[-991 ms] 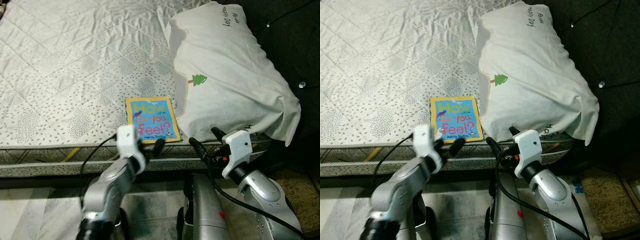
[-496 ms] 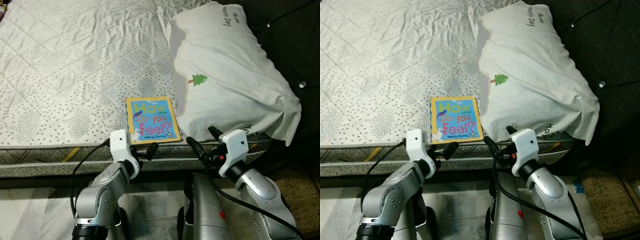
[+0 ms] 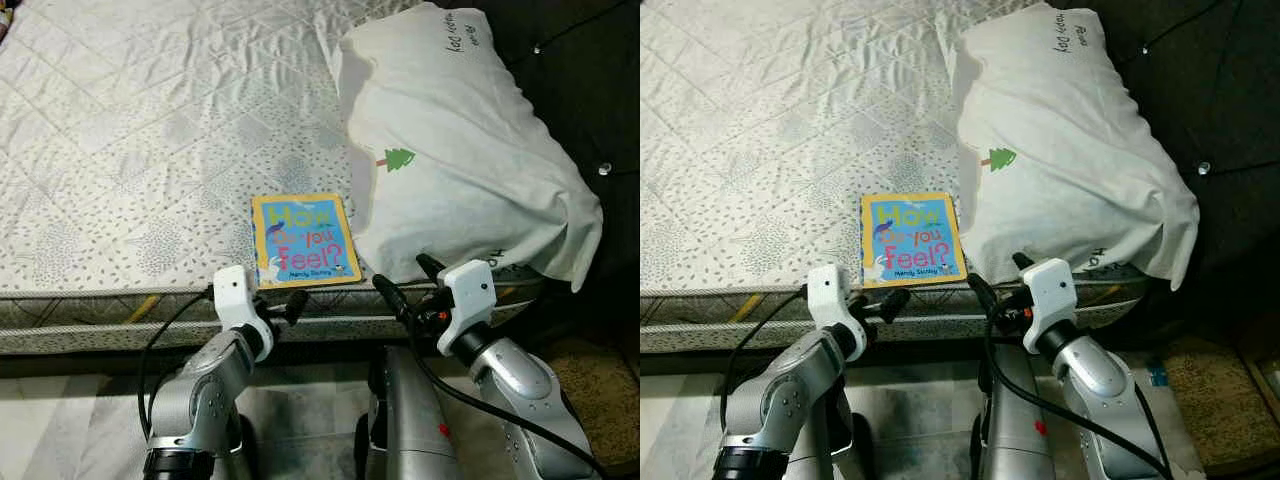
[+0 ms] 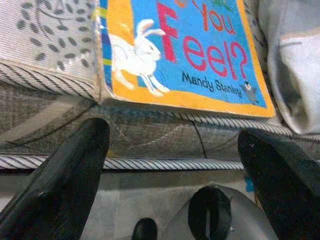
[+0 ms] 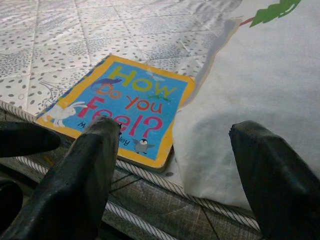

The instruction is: Clean up the room

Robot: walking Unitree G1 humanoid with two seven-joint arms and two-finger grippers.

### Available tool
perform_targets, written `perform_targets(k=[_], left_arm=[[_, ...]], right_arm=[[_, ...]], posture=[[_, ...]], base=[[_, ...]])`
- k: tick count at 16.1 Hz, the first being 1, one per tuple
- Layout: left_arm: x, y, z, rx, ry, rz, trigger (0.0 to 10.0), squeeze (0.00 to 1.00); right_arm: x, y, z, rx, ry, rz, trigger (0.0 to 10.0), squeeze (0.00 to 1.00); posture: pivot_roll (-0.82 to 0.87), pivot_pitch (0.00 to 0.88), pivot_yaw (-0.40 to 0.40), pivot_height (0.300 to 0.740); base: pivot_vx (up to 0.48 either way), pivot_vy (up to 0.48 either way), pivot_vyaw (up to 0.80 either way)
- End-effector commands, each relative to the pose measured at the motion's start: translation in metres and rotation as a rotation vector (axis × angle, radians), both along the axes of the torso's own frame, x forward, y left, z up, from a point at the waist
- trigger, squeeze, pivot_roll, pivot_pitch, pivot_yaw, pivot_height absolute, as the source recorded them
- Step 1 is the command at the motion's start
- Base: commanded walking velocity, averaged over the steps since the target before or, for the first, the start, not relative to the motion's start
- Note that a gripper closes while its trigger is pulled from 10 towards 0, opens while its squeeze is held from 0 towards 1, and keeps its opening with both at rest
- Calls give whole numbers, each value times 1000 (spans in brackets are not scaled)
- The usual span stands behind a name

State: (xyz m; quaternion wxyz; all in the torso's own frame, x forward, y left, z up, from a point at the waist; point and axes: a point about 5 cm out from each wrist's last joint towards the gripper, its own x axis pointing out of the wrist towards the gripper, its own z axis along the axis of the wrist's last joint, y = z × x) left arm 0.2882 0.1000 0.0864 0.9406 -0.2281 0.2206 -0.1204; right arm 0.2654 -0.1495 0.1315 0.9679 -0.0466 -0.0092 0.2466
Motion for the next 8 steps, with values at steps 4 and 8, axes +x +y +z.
perform_targets(k=[4,8], left_arm=[[7,-5,-4,-16,3,7,10000,1000],[12,-1,-6,-7,1,31,10000,1000]], right_arm=[[-2,-1,-3,-5,4,-5,10000,0],[-3,-2,-3,-7,4,-7,10000,0]], posture=[[-88,234,-29,539],[-92,236,-30,539]], base=[[0,0,0],[0,0,0]])
